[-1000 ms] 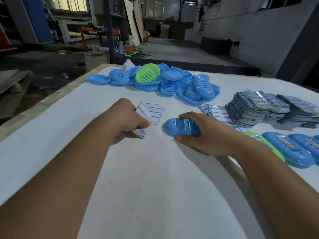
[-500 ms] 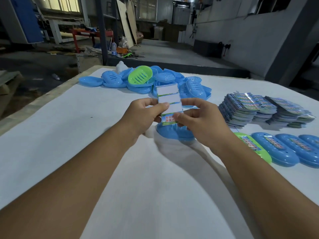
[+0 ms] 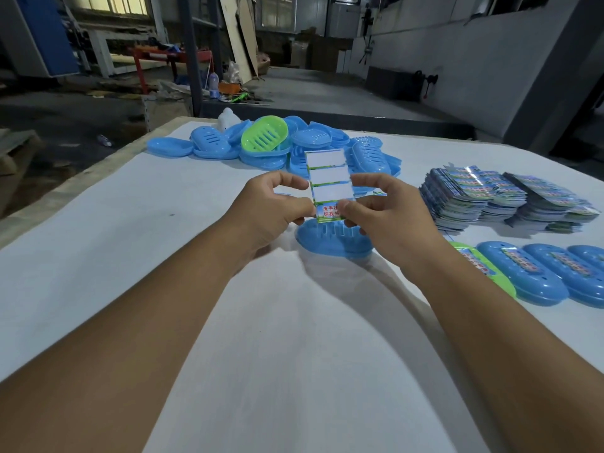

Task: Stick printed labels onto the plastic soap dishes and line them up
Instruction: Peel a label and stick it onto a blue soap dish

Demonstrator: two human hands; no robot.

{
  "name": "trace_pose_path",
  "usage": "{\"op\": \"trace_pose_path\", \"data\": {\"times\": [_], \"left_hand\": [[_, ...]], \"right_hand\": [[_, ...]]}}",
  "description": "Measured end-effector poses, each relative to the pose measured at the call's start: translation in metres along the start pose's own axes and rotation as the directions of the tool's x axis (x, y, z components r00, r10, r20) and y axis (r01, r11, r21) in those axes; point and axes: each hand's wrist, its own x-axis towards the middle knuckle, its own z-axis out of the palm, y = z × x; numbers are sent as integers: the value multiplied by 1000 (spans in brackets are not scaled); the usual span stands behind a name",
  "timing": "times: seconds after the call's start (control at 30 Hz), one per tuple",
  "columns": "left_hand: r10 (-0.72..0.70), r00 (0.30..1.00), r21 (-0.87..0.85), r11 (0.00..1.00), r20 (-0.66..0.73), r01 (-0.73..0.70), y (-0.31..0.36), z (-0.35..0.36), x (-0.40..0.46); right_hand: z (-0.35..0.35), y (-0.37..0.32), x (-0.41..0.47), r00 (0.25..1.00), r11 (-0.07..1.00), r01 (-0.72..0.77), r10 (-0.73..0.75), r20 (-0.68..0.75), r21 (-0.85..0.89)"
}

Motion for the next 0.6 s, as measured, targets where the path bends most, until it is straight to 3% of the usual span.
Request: {"op": "trace_pose_path", "data": {"times": [0.27,0.4,0.6], "left_hand": [[18,999,-2,1000,34,-18,0,-1,-3],[36,998,-7,999,53,-35,1,-1,-7],[102,994,17,995,32,-102,3,2,-12]], "right_hand": [[0,4,1,1000,1000,-21,21,-24,-12],[-2,6,2,984,943,103,-144,-109,-318],[5,4,-4,988,943,152,-147,41,-297]]}}
